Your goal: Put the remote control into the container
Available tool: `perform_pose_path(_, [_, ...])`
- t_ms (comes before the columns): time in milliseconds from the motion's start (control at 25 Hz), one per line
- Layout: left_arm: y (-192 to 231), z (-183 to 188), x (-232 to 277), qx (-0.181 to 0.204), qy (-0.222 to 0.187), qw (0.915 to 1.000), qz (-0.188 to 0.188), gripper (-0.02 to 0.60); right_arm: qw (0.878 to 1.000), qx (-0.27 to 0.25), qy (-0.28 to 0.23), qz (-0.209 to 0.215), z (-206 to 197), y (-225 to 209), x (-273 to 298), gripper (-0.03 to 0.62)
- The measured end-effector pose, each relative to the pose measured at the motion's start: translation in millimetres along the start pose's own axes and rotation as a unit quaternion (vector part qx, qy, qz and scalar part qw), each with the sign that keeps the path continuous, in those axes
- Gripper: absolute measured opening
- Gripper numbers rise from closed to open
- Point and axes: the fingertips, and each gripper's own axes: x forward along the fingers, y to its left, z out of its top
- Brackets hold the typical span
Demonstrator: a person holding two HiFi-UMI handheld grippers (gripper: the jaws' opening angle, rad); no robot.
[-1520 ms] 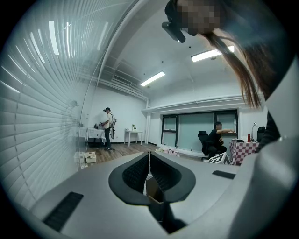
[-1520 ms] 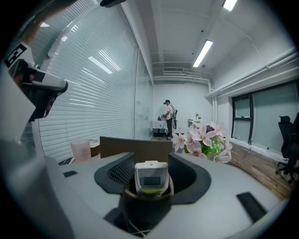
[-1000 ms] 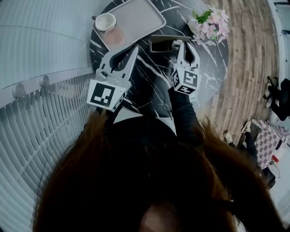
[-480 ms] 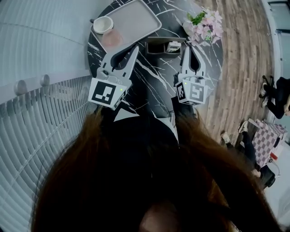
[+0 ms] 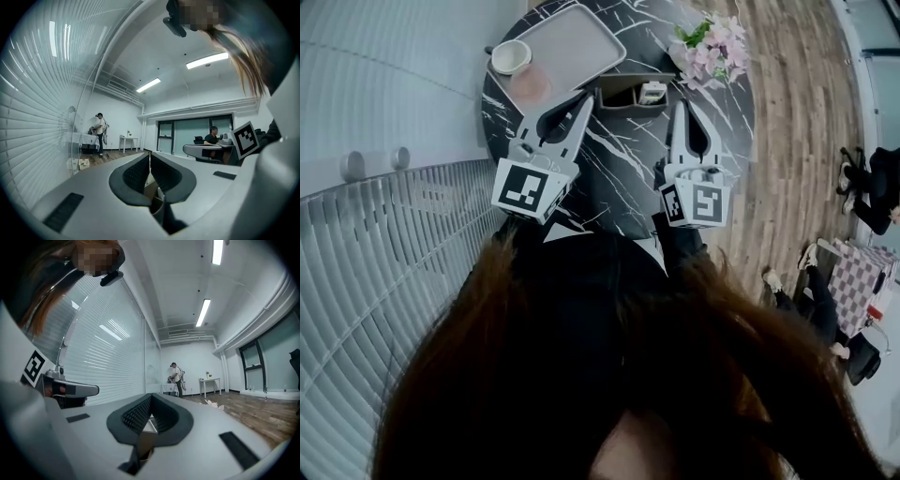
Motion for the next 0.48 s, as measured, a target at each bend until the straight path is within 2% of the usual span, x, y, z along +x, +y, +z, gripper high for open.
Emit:
perform_pose_path(280, [-2, 3, -3, 0.008, -0.004, 0.9999, 0.009, 0.009, 1.000, 0.000, 0.000, 0.012, 10, 14, -10, 0.018])
perform_pose_path(480, [-6, 5, -4, 0.012, -0.012, 0.9999, -0.003, 0.009, 1.000, 0.003, -0.001, 0.017, 12, 16, -18, 0.018])
